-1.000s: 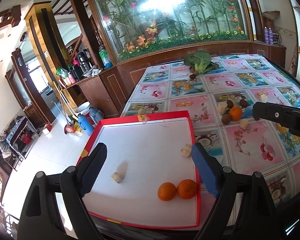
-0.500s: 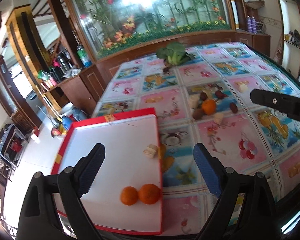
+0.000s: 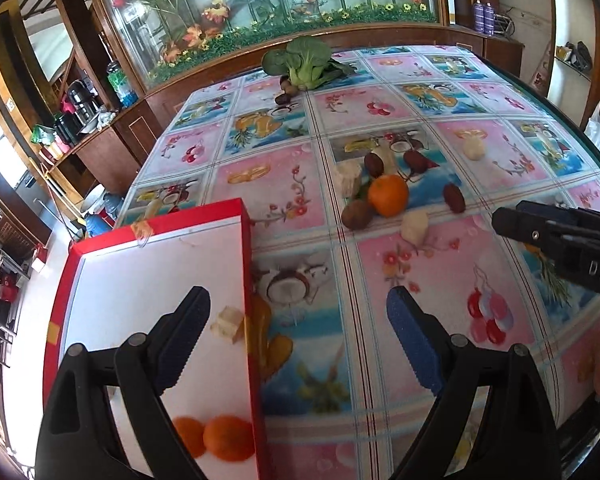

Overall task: Organize fruits
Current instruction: 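Move both open tools back over the remaining fruits, then grasp a brown round fruit with the left tool while the right tool grasps a red date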

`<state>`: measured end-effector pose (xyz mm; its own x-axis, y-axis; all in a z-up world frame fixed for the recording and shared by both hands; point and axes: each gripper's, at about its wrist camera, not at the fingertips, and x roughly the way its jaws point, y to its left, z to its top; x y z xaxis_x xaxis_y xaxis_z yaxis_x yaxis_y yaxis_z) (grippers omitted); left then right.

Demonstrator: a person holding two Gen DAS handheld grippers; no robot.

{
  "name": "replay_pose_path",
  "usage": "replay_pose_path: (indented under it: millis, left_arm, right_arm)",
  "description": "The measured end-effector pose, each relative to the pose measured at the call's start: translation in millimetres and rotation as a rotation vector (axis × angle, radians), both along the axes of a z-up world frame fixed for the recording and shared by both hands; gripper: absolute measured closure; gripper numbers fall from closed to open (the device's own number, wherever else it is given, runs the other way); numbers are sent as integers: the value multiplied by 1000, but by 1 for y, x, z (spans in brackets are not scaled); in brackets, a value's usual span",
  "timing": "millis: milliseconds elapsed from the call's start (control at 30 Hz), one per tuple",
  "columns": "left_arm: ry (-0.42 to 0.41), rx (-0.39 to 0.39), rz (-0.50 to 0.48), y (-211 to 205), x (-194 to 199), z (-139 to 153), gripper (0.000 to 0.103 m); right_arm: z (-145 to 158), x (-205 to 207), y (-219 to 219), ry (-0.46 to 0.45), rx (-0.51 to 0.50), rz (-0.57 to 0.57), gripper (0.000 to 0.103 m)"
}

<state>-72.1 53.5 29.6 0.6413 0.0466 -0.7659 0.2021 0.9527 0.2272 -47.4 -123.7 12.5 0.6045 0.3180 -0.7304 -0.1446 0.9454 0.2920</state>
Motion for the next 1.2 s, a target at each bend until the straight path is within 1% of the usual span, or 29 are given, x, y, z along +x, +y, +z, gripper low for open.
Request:
replay_pose_path:
  millis: [233,300,433,467,500,567,600,633,667,733,767,800,833,967,1033,1133,1167,1200]
  left_arm:
    - [59,-9,-37,-10,44,-14,13]
    - [77,-16,-47,-12,54,-18,13]
    - [94,-23,-83,-17,67,-22,15]
    - [100,-26,-92,-18,69,-22,19]
    - [112,-32,-104,-19,73,-24,24]
    - [130,-36,-105,-19,80,-29,27]
    - [139,-37,-107,-19,83,-31,34]
    - [149,-41,-112,-20,86,-33,36]
    - [158,-48,-116,-20,88,-35,37]
    - [166,-69,-118,-19,91,-37,38]
    - [166,-72,-121,-20,92,-37,40]
    - [167,-76,-126,-21,92,-37,42]
    - [168,-79,-128,-22,93,-37,42]
    - [175,-97,-128,-23,98,-37,44]
    - [180,-117,-128,-22,100,-38,47]
    - [185,-136,-147,-25,98,-38,61]
    - [187,-142,-156,-27,97,-38,68]
    - [189,-146,-159,-28,97,-38,73]
  right_arm:
    - [-8,15,7,25,-24,4,59]
    - [-11,17,8,36,-32,4,59]
    - [-10,19,11,25,-51,9,59]
    - [-10,20,12,22,-56,9,59]
    - [-10,20,13,21,-63,12,63]
    - [-10,21,12,19,-65,14,65]
    - [-10,22,12,18,-67,14,66]
    - [-11,22,13,17,-72,15,69]
    - [-11,22,13,15,-79,17,70]
    - [-11,22,15,13,-89,23,77]
    - [-11,22,16,12,-92,29,80]
    - [-11,22,16,13,-95,31,86]
    - [-12,23,16,12,-97,30,87]
    - [-12,23,14,12,-84,31,88]
    - [-12,23,13,13,-79,31,88]
    - [-12,22,9,17,-52,25,88]
    - [-11,21,7,15,-44,21,88]
    - [-11,21,6,11,-41,15,88]
